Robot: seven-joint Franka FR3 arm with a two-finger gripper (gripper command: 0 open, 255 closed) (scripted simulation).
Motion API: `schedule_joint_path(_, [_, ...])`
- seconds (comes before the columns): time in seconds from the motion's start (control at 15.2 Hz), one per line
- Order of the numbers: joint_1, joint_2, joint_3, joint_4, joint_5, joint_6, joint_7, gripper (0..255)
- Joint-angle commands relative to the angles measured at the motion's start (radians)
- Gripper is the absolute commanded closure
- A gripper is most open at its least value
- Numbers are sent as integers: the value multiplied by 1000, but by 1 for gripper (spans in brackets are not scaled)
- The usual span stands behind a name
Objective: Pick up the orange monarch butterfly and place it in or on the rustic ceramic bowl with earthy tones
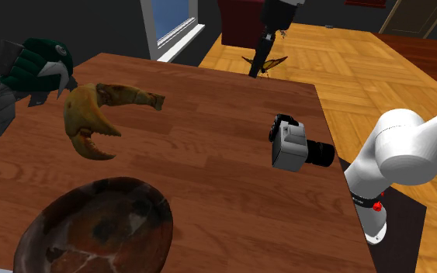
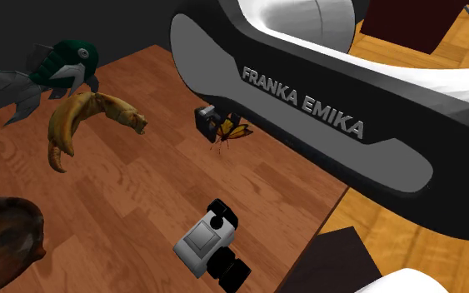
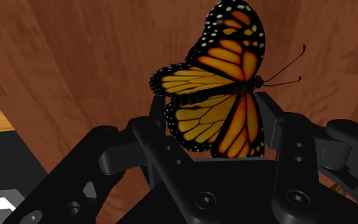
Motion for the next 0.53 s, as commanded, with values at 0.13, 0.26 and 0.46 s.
schedule_joint_path(0.13, [-1,8,-3,59,-3,-51,4,255])
schedule_joint_path(0.26, [-2,14,-4,91,-5,-77,7,255])
schedule_joint_path(0.46, [11,31,37,106,6,-69,55,255])
